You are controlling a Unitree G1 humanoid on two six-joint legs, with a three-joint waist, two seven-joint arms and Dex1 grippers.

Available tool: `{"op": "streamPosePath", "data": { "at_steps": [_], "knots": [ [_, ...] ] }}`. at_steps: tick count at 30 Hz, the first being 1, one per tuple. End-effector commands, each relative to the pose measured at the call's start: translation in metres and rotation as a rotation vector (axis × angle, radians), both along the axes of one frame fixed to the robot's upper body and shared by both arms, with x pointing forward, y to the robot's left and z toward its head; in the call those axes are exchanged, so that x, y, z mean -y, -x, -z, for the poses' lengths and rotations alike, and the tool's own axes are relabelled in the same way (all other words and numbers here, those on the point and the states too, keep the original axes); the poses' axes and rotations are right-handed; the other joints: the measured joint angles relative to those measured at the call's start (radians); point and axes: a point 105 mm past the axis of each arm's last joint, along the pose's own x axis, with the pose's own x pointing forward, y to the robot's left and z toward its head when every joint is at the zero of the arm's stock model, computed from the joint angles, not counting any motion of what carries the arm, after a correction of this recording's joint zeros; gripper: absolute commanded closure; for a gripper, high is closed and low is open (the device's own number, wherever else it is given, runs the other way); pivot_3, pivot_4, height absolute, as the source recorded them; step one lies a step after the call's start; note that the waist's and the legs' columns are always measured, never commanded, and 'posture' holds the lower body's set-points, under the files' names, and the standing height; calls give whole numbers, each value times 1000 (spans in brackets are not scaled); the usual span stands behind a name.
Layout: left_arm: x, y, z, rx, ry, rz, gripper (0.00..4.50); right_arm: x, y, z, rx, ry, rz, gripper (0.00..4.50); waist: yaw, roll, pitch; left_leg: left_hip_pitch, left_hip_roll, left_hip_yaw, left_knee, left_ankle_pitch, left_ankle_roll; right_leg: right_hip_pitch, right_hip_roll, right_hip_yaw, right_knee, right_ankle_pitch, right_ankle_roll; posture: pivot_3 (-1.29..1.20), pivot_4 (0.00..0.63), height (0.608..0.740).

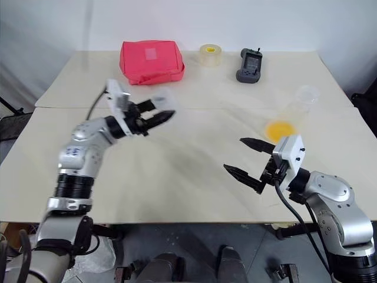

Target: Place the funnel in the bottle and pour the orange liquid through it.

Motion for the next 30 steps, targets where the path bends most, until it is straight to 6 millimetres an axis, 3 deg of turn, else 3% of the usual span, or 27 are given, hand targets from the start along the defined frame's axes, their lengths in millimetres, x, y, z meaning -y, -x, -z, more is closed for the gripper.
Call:
{"op": "streamPosePath", "data": {
  "at_steps": [1,9,16,22,30],
  "knots": [
    [21,8,1,63,-55,102,2109,1,9,-8,47,6,-7,0,0,0,0,0,0,0,0,0,0,0,0,0,0,0,0,0,150,740],
    [37,11,32,67,-161,176,2109,4,14,-6,52,11,28,0,0,0,0,0,0,2,1,0,0,0,0,1,-1,0,0,0,150,740],
    [39,17,36,70,-188,222,14,5,18,-6,52,12,42,0,1,0,0,-1,0,1,1,0,0,0,0,1,-1,0,0,0,150,740],
    [29,18,32,48,-182,200,14,6,18,-7,54,17,44,0,1,0,0,-1,0,1,1,0,1,0,0,1,-1,0,0,0,150,740],
    [-12,13,30,-11,-186,84,14,9,17,-7,44,35,27,0,-1,0,0,-1,0,1,1,0,0,0,0,1,0,0,0,0,150,740]
  ]
}}
